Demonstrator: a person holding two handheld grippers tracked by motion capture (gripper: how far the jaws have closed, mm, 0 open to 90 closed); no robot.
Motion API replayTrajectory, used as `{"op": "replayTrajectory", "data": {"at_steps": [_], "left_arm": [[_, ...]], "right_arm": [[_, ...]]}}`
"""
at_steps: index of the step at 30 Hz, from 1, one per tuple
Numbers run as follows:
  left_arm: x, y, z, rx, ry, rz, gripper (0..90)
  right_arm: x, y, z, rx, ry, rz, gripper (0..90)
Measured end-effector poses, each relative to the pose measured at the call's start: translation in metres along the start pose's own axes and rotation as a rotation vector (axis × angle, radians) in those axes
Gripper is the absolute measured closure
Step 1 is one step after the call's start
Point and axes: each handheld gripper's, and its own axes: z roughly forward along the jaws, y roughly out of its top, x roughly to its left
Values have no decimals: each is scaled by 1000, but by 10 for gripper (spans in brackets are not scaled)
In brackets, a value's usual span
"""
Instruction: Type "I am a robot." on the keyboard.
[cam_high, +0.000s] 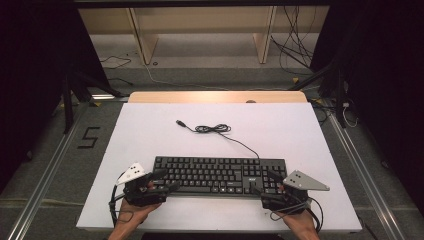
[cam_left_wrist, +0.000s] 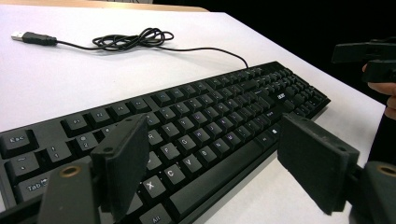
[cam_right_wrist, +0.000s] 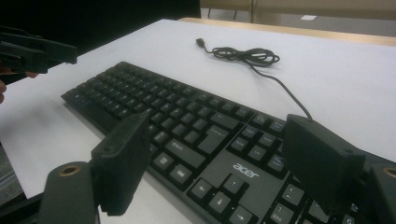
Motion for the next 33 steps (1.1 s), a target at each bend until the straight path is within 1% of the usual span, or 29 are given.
{"op": "replayTrajectory", "data": {"at_steps": [12,19,24,32,33], "left_arm": [[1,0,0,-4,5,-6,247],[2,0,-1,-2,10,-7,247],[3,1,-2,-6,16,-13,247],[6,1,-4,-10,26,-22,248],[7,1,-4,-10,28,-22,248]], "right_arm": [[3,4,4,2,12,-2,259],[9,10,12,10,31,-5,286],[14,17,21,25,45,-14,316],[16,21,29,41,60,-15,337],[17,23,32,45,64,-13,340]]}}
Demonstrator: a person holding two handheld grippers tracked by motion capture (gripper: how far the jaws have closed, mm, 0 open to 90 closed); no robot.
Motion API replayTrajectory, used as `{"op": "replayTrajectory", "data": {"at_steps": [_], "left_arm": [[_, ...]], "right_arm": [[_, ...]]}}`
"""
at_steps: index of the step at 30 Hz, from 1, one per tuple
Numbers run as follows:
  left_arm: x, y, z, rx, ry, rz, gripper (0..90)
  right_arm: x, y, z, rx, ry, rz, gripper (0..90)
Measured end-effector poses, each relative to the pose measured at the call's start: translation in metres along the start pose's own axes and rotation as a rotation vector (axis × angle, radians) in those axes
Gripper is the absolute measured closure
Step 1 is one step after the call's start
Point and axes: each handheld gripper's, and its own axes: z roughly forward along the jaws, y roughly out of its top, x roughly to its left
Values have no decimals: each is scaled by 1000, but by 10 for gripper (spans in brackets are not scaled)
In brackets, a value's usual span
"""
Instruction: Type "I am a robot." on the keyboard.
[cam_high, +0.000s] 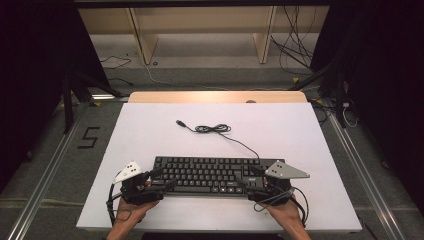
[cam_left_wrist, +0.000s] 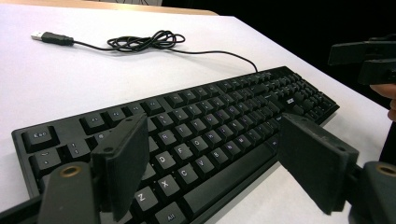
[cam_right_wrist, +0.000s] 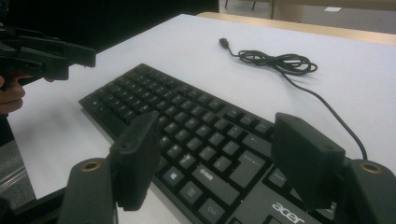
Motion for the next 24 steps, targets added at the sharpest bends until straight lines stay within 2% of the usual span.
{"op": "replayTrajectory", "data": {"at_steps": [7,15,24], "left_arm": [[2,0,-1,-2,9,-6,248],[5,1,-3,2,24,-13,249],[12,0,-3,52,91,-20,303]], "right_arm": [[2,6,10,17,15,-1,363],[5,16,28,44,44,-1,448],[9,20,51,99,58,-11,591]]}}
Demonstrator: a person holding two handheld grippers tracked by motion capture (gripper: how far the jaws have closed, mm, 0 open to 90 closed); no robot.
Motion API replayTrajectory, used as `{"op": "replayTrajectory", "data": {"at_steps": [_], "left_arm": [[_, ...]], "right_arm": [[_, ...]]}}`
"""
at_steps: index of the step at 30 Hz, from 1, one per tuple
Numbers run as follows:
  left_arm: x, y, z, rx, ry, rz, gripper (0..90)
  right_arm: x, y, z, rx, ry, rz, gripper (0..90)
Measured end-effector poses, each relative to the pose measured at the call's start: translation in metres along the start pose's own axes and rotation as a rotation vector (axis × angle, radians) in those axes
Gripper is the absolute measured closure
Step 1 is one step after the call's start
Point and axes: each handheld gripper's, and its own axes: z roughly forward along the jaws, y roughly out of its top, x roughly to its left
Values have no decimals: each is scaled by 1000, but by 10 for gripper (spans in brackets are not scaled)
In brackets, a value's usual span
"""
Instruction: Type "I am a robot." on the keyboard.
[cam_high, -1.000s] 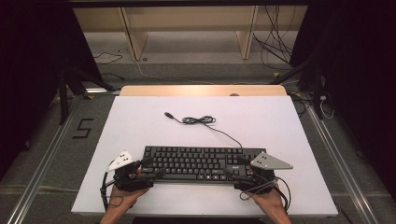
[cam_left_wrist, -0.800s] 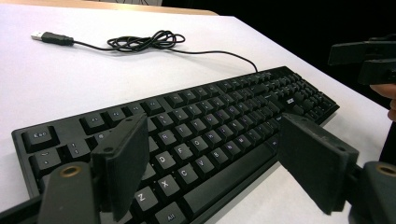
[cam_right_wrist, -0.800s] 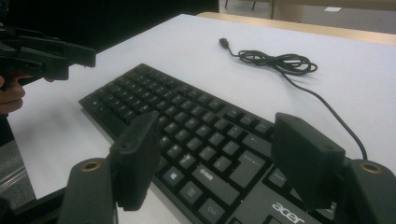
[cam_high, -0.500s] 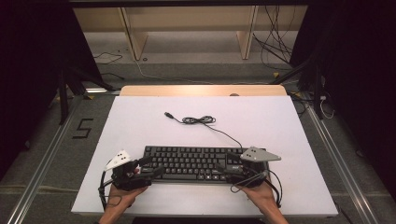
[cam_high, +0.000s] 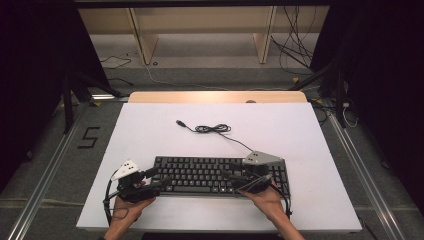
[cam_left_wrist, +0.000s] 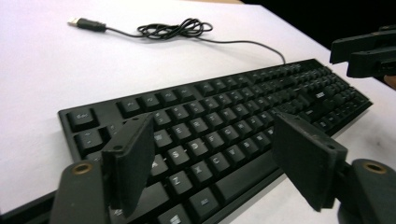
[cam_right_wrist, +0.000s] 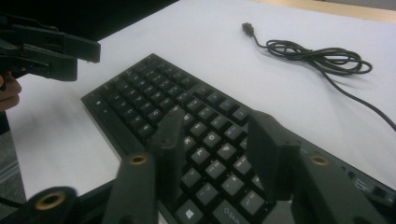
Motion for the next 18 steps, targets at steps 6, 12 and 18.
{"op": "replayTrajectory", "data": {"at_steps": [6,12,18], "left_arm": [[6,-1,0,45,61,-4,434],[12,-3,-2,79,90,5,631],[15,-4,0,124,113,19,793]], "right_arm": [[3,5,20,24,10,-11,721],[6,8,39,61,17,-16,848],[9,10,57,100,24,-25,900]]}}
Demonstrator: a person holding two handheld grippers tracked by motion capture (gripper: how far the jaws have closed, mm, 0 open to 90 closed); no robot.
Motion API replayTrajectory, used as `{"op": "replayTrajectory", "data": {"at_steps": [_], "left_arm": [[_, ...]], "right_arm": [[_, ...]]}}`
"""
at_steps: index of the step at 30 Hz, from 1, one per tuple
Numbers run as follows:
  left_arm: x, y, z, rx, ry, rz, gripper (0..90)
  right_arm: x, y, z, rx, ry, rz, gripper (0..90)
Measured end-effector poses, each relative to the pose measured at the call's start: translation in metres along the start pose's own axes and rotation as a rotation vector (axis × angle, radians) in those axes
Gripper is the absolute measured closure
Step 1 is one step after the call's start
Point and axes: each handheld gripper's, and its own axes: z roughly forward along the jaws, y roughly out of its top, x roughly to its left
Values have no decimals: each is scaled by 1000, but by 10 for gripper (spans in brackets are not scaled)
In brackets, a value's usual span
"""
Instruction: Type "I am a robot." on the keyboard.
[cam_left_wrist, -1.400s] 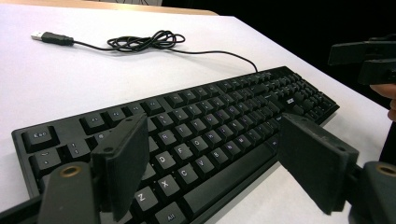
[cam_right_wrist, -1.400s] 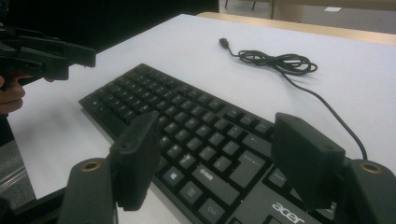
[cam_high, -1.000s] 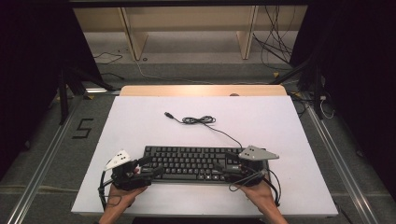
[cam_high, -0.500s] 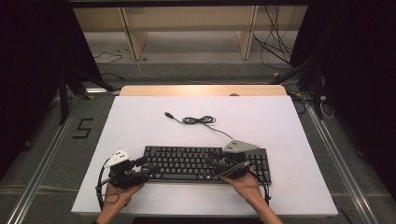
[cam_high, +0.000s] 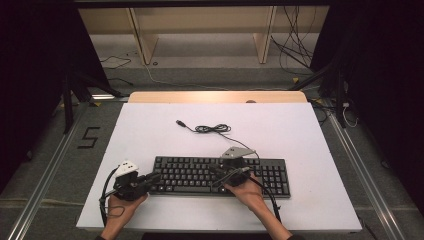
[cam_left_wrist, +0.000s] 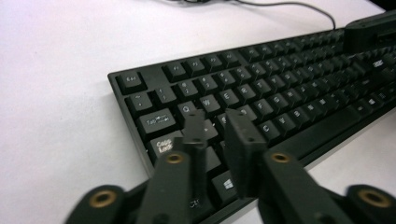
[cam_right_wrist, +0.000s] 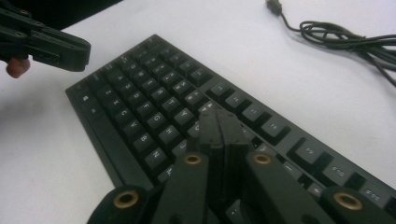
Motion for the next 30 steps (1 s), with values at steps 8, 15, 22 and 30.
{"op": "replayTrajectory", "data": {"at_steps": [8,15,22,30], "left_arm": [[1,-1,5,52,11,17,889],[2,-1,8,71,13,14,889],[4,-1,10,89,19,14,889],[5,-2,11,107,24,23,889]], "right_arm": [[1,2,17,47,-17,4,900],[1,1,26,77,-21,7,900],[-1,0,31,93,-23,11,900],[-1,0,33,99,-21,10,900]]}}
